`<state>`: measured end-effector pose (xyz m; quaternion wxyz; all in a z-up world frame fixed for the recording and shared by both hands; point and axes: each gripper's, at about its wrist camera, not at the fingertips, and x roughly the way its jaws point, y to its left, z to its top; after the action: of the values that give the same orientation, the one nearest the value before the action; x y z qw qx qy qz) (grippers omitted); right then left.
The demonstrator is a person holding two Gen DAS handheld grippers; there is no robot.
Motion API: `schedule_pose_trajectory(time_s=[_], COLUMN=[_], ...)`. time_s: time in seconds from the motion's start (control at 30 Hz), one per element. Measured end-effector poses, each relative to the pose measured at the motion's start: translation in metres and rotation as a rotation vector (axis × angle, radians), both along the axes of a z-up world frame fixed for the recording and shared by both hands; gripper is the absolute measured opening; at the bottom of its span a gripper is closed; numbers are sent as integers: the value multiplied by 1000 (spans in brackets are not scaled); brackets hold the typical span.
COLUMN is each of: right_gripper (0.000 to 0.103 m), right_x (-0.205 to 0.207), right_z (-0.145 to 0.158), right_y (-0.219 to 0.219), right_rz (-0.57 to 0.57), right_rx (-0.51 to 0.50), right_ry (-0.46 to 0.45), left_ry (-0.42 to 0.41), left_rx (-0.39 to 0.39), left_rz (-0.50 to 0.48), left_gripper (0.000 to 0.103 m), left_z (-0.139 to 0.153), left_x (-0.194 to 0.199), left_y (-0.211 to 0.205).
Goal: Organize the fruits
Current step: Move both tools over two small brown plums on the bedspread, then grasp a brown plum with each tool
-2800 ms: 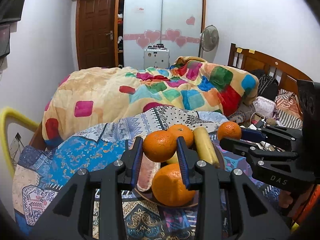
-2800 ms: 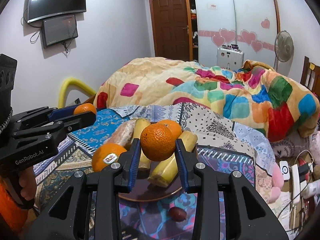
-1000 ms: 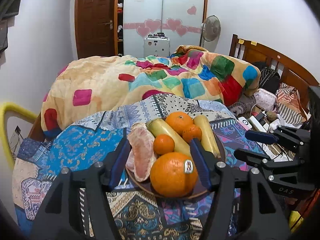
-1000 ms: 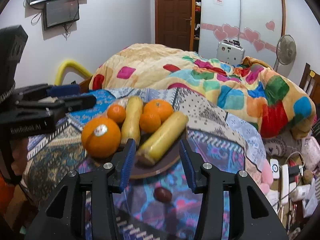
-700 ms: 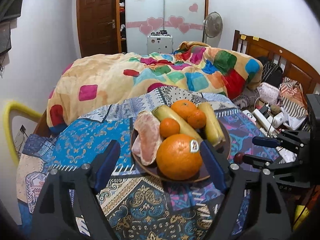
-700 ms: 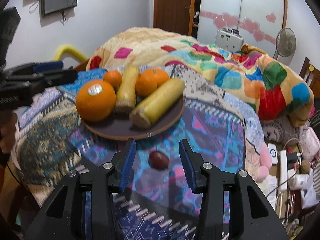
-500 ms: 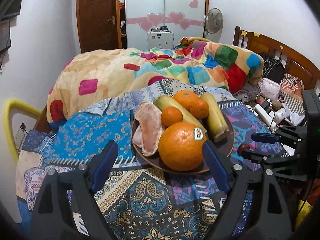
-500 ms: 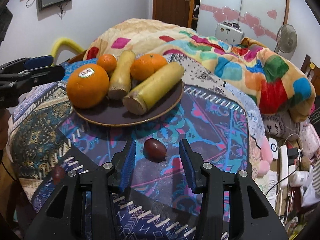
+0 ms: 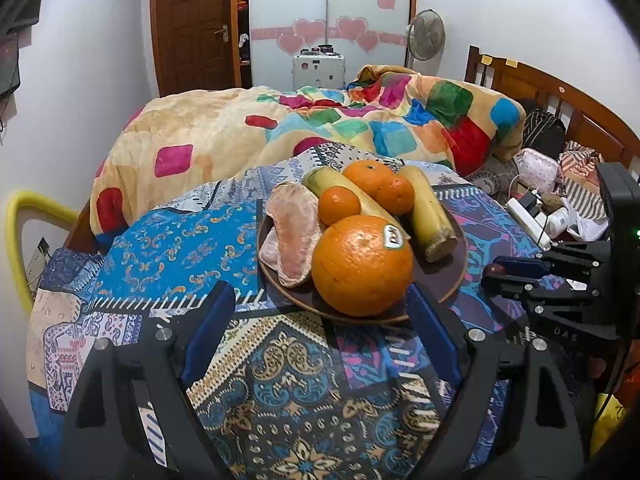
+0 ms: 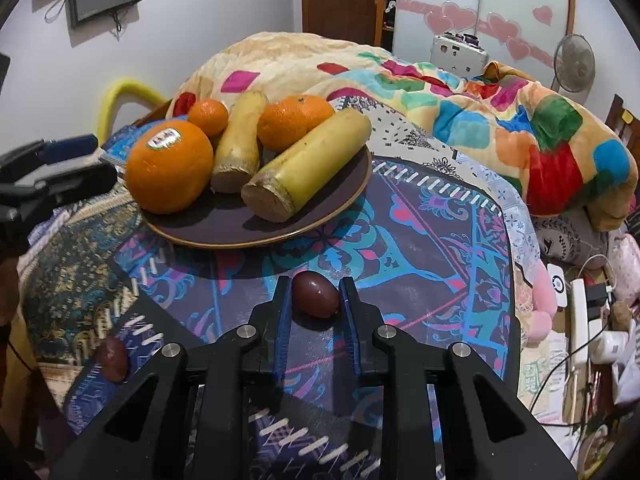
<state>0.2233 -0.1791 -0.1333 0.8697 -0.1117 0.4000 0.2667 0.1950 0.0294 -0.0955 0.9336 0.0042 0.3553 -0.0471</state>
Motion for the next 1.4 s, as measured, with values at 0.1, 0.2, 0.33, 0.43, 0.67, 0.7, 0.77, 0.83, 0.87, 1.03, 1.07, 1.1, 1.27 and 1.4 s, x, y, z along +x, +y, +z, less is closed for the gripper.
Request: schedule_pose_trajectory(time_s=[0.1, 0.2, 0.33, 0.43, 0.67, 0.7, 0.77, 0.83, 0.87, 1.03, 1.07, 1.1, 1.27, 1.4], right_gripper=[21, 21, 21, 21, 22, 22, 22, 22, 22, 22, 22, 22, 22, 22], right_x=[-13, -26, -46, -60, -85, -87, -90, -92, -92, -95, -95, -94, -93, -90], right_z=[11, 22, 36, 42, 43, 42, 40, 38, 37, 33, 32, 31, 29, 27], right_y=[-4, -9, -13, -17, -23, -24, -28, -31, -33, -37, -38, -38, -38, -36], right_rz=[-7, -8, -7, -9, -16, -18, -24, -30, -35, -41, -42, -44, -43, -41], right_rx=[13, 40, 64, 75, 103, 106, 113, 120, 124, 122, 124, 127, 131, 134], right_ry=[-27, -40, -67, -84, -86, -82, -75, -66, -59, -51, -50, -46, -40, -35], left_ry=[-5, -7, 4, 18, 81, 91, 111, 121, 128, 127, 124, 125, 112, 104], left_rx=[-6, -19, -40, -50, -58, -59, -58, -53, -49, -37, -33, -29, -32, -43], left_rz=[-7, -14, -26, -38, -63, -65, -69, -69, -70, -78, -76, -77, -83, -109], left_gripper=[88, 88, 91, 91, 91, 91, 91, 91, 91, 87, 80, 77, 54, 36], left_z=[5, 9, 9, 5, -17, -21, -29, -35, -38, -42, -43, -45, -47, -46], left_x=[-10, -22, -36, -46, -60, -61, -62, -63, -64, -63, -63, -63, -62, -64], left_y=[-5, -10, -19, -27, -46, -49, -54, -57, -59, -67, -68, -69, -73, -75])
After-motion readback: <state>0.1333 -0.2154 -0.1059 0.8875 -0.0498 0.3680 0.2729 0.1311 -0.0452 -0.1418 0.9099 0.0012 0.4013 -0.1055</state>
